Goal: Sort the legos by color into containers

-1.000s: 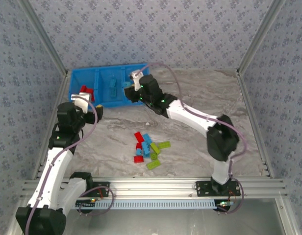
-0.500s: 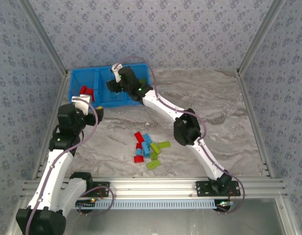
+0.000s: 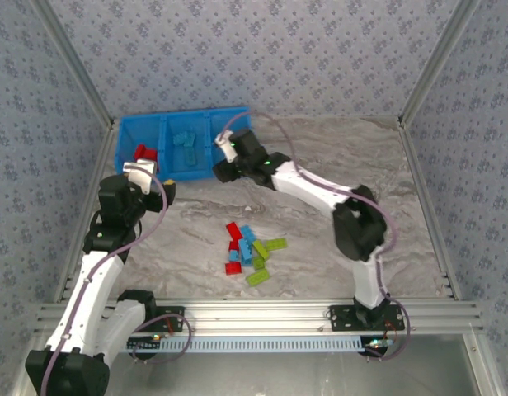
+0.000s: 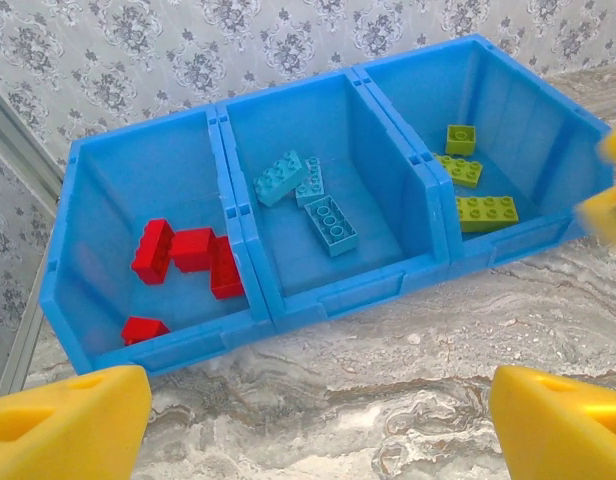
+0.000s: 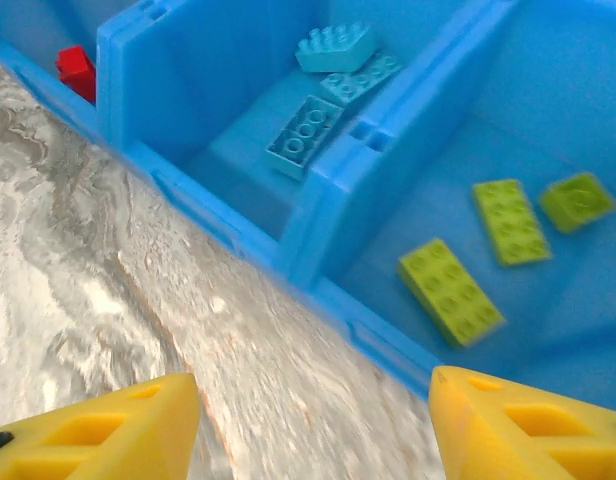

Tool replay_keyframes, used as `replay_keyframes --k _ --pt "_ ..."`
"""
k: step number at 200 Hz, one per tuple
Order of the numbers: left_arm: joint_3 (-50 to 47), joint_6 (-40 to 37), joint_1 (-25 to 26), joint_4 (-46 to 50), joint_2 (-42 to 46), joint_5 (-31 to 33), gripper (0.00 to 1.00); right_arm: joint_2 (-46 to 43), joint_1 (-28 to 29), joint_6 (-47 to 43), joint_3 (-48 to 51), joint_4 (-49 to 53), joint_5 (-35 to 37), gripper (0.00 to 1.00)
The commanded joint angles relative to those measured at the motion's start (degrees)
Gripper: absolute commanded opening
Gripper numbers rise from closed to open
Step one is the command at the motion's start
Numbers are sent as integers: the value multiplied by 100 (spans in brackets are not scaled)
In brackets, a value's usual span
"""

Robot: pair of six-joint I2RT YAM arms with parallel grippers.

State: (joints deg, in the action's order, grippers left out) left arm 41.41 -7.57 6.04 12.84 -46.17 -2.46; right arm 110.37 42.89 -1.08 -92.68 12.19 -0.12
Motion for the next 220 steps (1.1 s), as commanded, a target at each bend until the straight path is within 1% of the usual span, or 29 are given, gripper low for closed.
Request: replay_keyframes --k 1,24,38,41,58,66,79,91,108,122,134,145,158,170,196,220 --pt "66 106 38 -67 -92 17 88 -1322 -75 103 822 -499 89 66" --pt "248 287 76 227 -399 -116 88 -2505 -84 390 1891 -280 291 69" --pt "541 539 217 681 -724 -261 88 -3207 -96 626 2380 -52 402 71" --pt "643 615 253 814 -816 -302 88 -3368 -90 695 2614 2 437 72" --pt "1172 1323 555 1571 -1278 -484 87 -4128 -110 1095 3079 489 585 76" --pt "1314 1722 782 1782 -1462 -513 87 -4435 -118 1277 3245 785 652 78" --pt "1339 2415 1209 1852 -1680 -465 84 -4813 -137 1552 3414 1258 727 80" --pt "1223 3047 1649 1688 -1854 -440 80 -5076 -176 1782 3547 1591 792 82" --pt "1018 3866 2264 1258 -2191 -374 75 -5276 -299 2025 3739 1840 786 83" --pt "986 4636 2695 1028 -2636 -206 70 -5323 -419 2181 3829 1886 728 84" --pt "1139 5253 2972 1117 -3169 -54 67 -5298 -510 2285 3848 1873 667 85" --pt "1363 5505 3178 1231 -3634 11 66 -5272 -572 2356 3888 1812 617 85" --pt "1612 5739 3341 1377 -4140 117 66 -5236 -622 2411 3915 1719 537 86" --pt "1652 5908 3432 1269 -4433 238 66 -5201 -660 2459 3942 1659 454 86" --pt "1461 6338 3458 1018 -4669 524 66 -5138 -707 2495 3941 1751 347 87" --pt "1391 6234 3462 1078 -4815 700 66 -5186 -732 2555 4007 1771 373 88"
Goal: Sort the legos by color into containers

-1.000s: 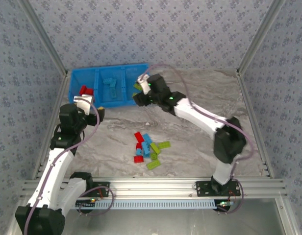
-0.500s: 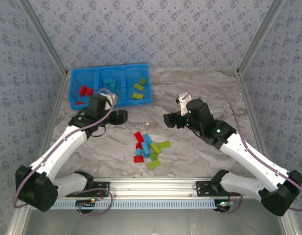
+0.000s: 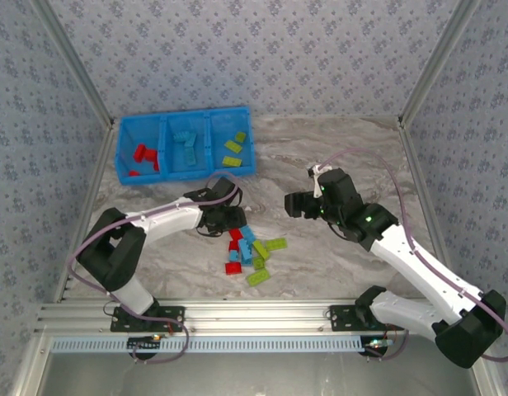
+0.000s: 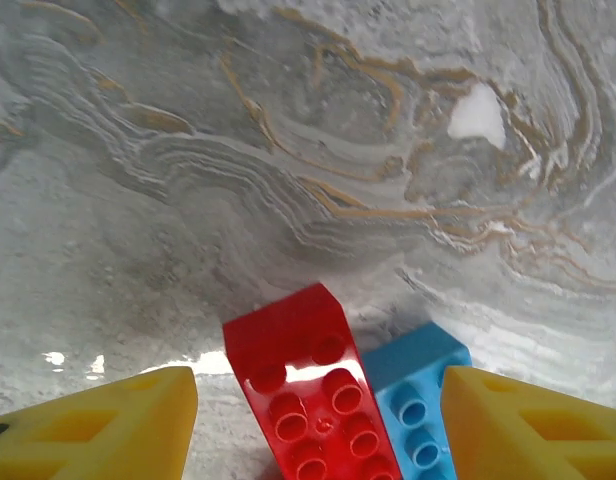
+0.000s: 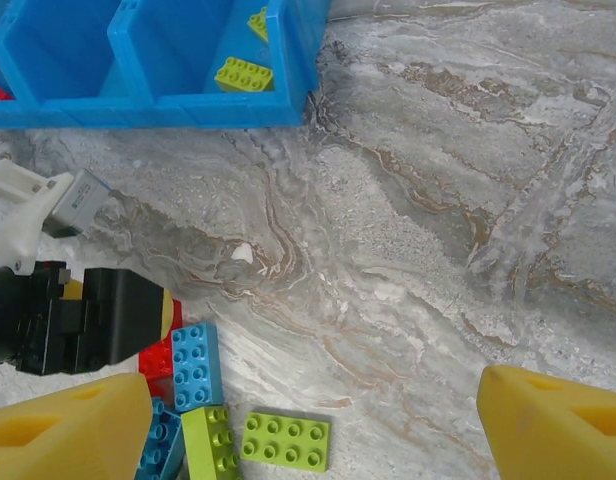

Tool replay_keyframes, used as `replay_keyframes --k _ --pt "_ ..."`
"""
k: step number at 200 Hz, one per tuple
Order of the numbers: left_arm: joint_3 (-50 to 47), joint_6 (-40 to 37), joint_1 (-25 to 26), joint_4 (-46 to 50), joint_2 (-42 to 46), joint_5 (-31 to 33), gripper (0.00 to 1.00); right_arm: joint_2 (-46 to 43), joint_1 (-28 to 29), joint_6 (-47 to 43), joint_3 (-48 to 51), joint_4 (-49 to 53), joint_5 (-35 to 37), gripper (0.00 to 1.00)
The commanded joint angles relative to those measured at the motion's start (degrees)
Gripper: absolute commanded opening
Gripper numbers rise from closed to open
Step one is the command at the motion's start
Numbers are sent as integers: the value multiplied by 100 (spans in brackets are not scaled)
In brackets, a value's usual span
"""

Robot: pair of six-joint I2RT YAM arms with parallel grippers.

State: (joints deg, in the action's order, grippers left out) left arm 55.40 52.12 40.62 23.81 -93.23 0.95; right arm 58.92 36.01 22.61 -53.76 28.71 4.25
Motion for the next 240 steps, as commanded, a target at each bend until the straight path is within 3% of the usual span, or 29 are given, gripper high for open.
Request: replay_keyframes --k 1,44,68,101,119,155,175,202,240 --pt "-5 242 4 -14 -117 352 65 -40 -51 193 121 118 -65 88" --pt "69 -53 23 -33 -486 0 62 39 -85 270 173 3 -277 89" --pt "45 -64 39 -70 -571 -51 48 225 -92 183 103 86 -695 89" --pt "14 -103 40 -60 -445 72 32 801 -95 -44 -234 502 -2001 89" --pt "64 -193 40 64 -256 342 24 1142 -94 -110 -445 825 -2519 89" --pt "423 -741 -55 552 350 1368 19 1190 -153 -69 -557 1037 -2280 89" --pt "800 -1318 -212 891 709 2265 18 1119 -216 -22 -523 971 -2271 89" --pt "1214 -2377 -926 855 1129 3102 18 1039 -268 24 -435 943 -2171 89" --pt "1808 -3531 -2721 -29 942 3139 17 881 -353 114 -243 798 -2139 89"
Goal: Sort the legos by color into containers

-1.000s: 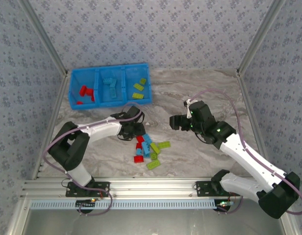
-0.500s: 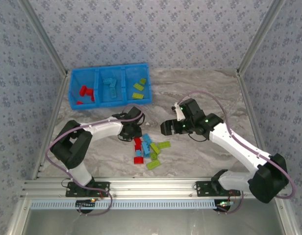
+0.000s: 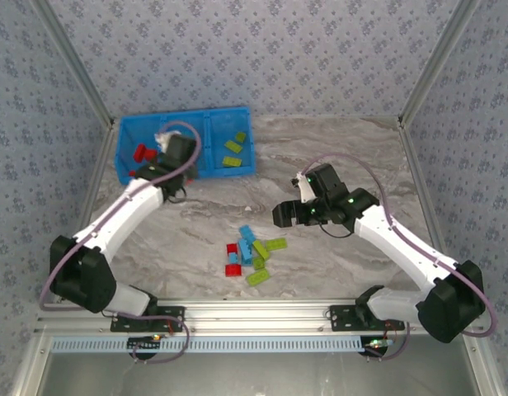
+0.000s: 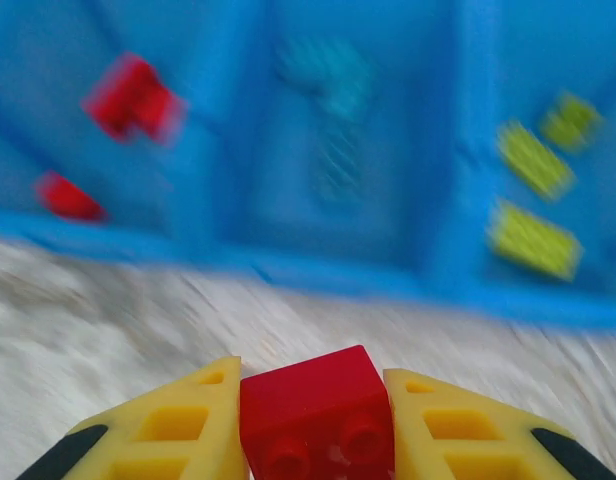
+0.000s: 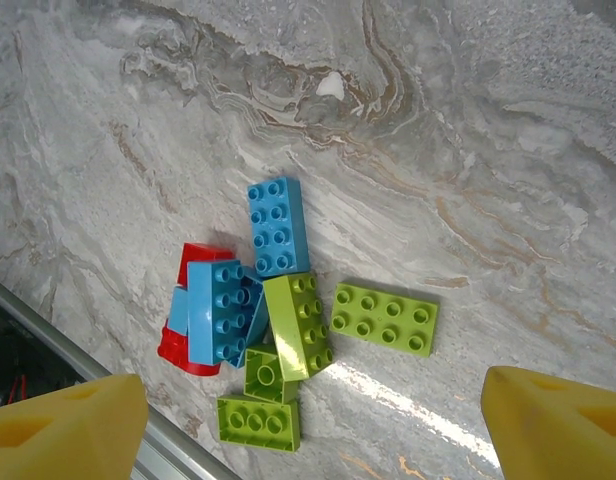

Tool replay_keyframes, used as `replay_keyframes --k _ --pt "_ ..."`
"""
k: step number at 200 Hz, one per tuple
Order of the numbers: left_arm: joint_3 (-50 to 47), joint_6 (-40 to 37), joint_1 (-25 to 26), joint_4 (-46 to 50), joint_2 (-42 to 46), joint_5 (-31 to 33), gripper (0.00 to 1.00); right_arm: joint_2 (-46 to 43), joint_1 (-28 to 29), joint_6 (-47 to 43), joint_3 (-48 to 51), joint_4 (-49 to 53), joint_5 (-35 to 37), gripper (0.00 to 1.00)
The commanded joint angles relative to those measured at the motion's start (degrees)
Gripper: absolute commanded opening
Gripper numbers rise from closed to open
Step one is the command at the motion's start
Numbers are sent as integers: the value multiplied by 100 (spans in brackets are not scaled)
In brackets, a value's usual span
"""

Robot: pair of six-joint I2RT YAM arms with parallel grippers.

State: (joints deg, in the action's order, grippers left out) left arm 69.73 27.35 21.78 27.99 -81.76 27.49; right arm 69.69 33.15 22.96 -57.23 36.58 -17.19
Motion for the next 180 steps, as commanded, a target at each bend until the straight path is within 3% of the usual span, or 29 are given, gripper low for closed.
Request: replay_keyframes --k 1,49,73,92,109,134,180 --pt "392 -1082 -875 -471 -225 486 17 -199 -64 78 106 9 5 89" --pt "2137 -1206 -2133 -262 -2244 266 18 -569 -142 112 198 168 157 89" --pt "2950 -1071 -2392 116 -3078 -108 22 -875 -175 221 337 176 235 89" --pt "3236 -1098 -2421 165 -3387 -280 32 -1035 -201 305 412 177 264 89" --pt "3376 -1112 -2420 204 -3490 -334 42 -1076 -208 356 423 157 263 89" --pt "3470 -978 -2415 574 -3380 -413 43 -1030 -210 406 419 95 261 89" --pt "2401 -442 -2407 409 -1952 -1056 47 -678 -210 472 381 -166 164 89"
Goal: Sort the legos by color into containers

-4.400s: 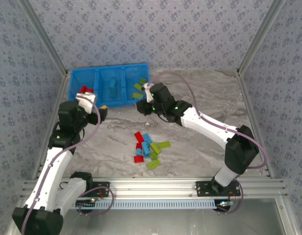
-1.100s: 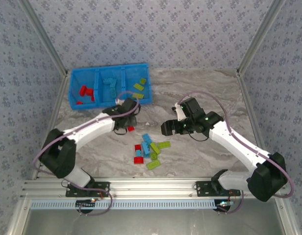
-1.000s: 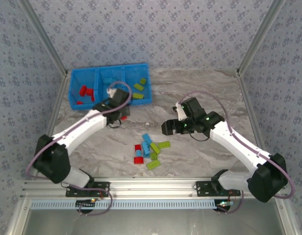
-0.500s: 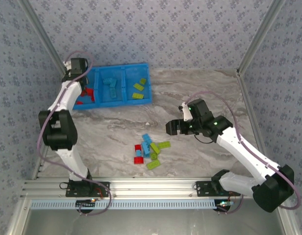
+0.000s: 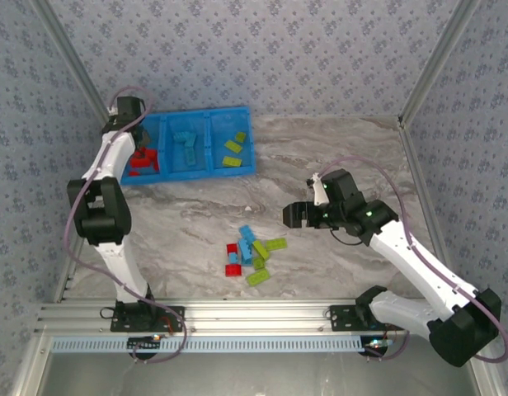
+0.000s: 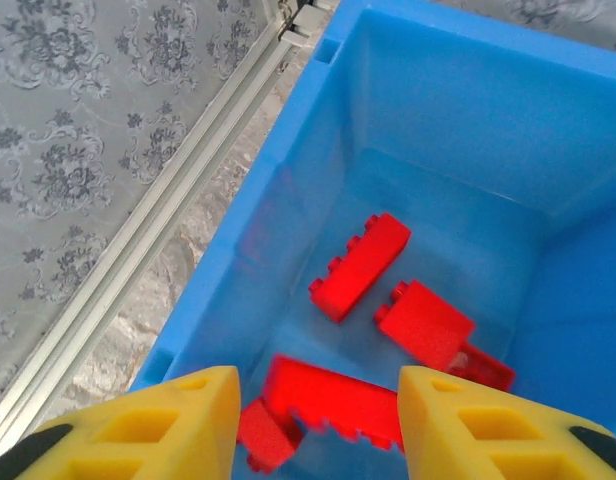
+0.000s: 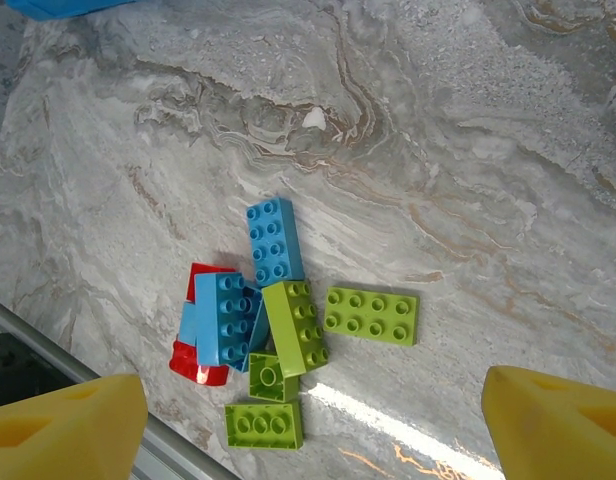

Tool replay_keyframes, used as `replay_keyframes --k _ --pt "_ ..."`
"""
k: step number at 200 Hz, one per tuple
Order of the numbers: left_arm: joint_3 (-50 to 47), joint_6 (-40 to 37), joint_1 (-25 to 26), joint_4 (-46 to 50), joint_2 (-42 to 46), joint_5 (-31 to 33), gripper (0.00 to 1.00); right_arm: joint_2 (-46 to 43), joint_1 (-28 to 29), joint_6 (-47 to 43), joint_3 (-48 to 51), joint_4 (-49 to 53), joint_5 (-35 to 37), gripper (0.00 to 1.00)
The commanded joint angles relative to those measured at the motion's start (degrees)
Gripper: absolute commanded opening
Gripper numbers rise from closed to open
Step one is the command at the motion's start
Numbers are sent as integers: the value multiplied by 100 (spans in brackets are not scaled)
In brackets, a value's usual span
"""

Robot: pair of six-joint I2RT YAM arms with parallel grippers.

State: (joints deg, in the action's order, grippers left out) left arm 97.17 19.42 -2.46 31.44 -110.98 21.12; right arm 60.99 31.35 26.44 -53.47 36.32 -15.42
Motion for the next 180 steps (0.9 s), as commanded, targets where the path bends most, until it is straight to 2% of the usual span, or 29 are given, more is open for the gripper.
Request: replay_keyframes --k 1,33,55,73,96,109,129,139,150,167,180 --pt "-358 361 17 72 993 -431 47 197 -36 125 0 -141 -18 89" --pt "-1147 401 335 214 2370 -1203 46 493 -33 239 -2 -160 113 89" --pt "-1921 -148 966 -140 3513 -1866 46 742 24 631 80 -165 574 89" --pt "-2558 -715 1378 -461 4401 -2683 45 1093 198 903 99 -161 726 89" --pt "-3297 -2029 1855 -510 5356 -3717 47 1704 595 1471 -38 -103 1099 89" --pt "-3777 -2948 2144 -492 5818 -3894 47 2054 754 2313 -171 140 1507 89" --pt "-4601 -4354 2462 -602 6384 -4175 49 2524 1004 3301 -385 231 1563 89" --pt "-4920 -4807 2545 -702 6568 -4462 54 2701 1159 3777 -505 330 1710 89" --pt "-5184 -5360 2618 -702 6664 -4968 64 2879 1287 4280 -589 452 1837 89" --pt "-5449 -6076 2747 -593 6664 -5347 98 3184 1372 4920 -696 692 1879 89" --pt "-5506 -6522 2764 -348 6620 -5476 99 3422 1365 5217 -764 762 1758 90"
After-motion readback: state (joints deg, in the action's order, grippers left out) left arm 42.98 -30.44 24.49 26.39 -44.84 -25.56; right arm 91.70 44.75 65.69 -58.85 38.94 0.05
